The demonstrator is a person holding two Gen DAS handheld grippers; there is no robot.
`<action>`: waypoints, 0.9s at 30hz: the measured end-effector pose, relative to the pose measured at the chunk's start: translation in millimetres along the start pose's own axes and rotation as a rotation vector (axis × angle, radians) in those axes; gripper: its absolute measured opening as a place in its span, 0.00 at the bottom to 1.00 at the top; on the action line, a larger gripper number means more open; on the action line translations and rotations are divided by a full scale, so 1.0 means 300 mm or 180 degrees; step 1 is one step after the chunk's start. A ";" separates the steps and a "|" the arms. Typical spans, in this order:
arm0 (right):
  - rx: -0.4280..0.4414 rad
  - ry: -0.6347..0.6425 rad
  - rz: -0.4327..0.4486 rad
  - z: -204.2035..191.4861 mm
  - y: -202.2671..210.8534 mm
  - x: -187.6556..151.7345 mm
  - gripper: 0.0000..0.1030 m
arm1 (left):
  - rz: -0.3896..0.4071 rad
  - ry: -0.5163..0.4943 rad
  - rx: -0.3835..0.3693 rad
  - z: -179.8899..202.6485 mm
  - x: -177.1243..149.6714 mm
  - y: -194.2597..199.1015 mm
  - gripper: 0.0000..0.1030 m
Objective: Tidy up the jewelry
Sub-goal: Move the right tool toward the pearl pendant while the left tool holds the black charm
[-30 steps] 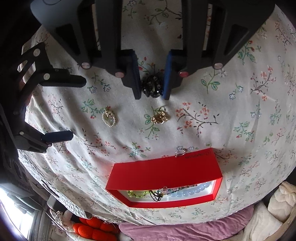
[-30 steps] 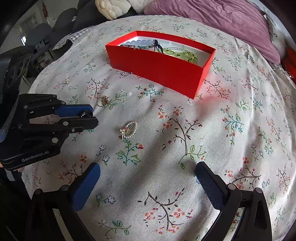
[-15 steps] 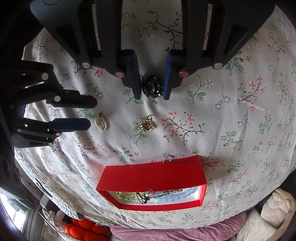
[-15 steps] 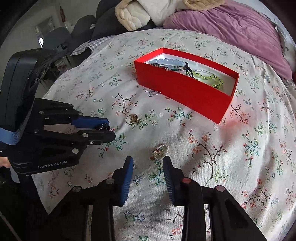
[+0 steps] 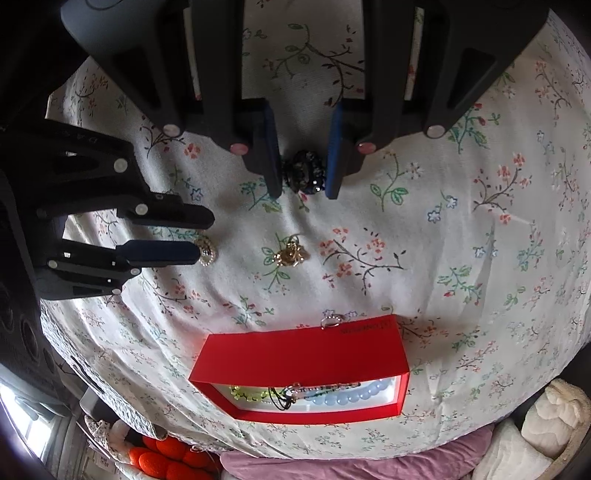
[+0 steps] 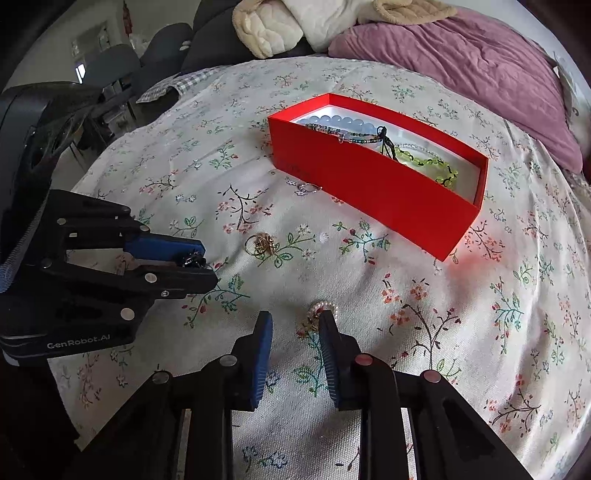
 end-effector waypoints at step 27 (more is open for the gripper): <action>0.0225 -0.0201 0.0166 0.046 0.102 0.021 0.10 | 0.0060 0.0045 0.0002 -0.020 0.012 0.033 0.24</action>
Point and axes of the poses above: each gripper's, at about its wrist camera, not at the fingertips, and y roughly against the way its jaws point, z to its right, x to its top, the point moved 3 cm from there along -y, roughly the way its jaws point, and after that the axes turned 10 degrees about -z, right-handed, at the moved point
